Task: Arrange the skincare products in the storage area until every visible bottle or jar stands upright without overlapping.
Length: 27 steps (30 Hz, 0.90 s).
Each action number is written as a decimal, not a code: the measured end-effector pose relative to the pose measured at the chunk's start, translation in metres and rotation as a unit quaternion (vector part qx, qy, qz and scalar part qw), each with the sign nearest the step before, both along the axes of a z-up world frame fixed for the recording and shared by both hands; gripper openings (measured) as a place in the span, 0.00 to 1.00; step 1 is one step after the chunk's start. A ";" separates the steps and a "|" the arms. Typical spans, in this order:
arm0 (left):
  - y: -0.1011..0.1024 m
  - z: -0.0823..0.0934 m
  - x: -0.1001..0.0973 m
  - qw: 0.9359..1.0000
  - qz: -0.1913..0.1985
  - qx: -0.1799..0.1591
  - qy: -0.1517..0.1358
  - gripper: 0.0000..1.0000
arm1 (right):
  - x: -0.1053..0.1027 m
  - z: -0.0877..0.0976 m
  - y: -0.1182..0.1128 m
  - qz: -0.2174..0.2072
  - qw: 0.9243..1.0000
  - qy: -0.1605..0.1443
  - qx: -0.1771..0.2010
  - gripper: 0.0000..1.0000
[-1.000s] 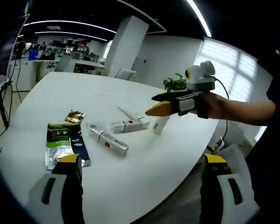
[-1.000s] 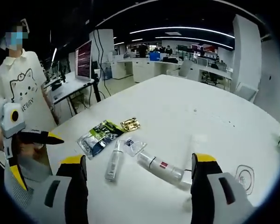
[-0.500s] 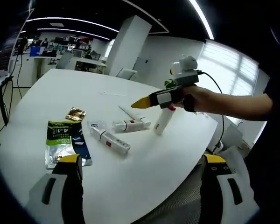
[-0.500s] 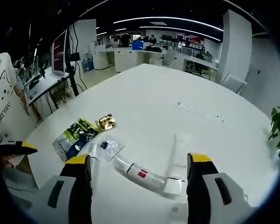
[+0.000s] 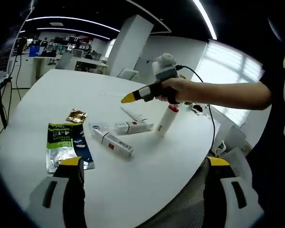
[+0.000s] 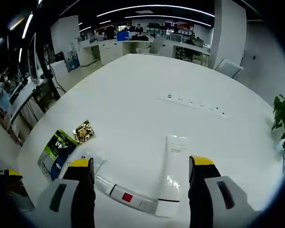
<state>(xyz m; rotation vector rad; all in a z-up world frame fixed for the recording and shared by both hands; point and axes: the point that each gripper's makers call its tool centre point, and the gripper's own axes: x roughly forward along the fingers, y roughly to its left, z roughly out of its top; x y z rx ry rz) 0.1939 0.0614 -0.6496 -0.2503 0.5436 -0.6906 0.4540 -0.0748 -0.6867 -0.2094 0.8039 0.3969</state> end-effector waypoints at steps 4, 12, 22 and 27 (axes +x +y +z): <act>0.000 0.001 0.001 1.000 0.004 -0.008 0.004 0.97 | 0.003 -0.009 -0.007 -0.015 1.000 0.018 -0.008 0.79; -0.002 -0.003 0.003 1.000 -0.010 0.001 0.007 0.97 | 0.020 -0.040 -0.027 -0.048 0.997 0.052 -0.034 0.75; 0.005 -0.005 0.012 1.000 -0.004 -0.006 0.010 0.96 | 0.020 -0.060 -0.044 -0.093 0.992 0.077 -0.035 0.64; 0.005 -0.011 0.013 1.000 -0.005 -0.005 0.018 0.96 | 0.018 -0.066 -0.046 -0.094 0.991 0.086 -0.038 0.60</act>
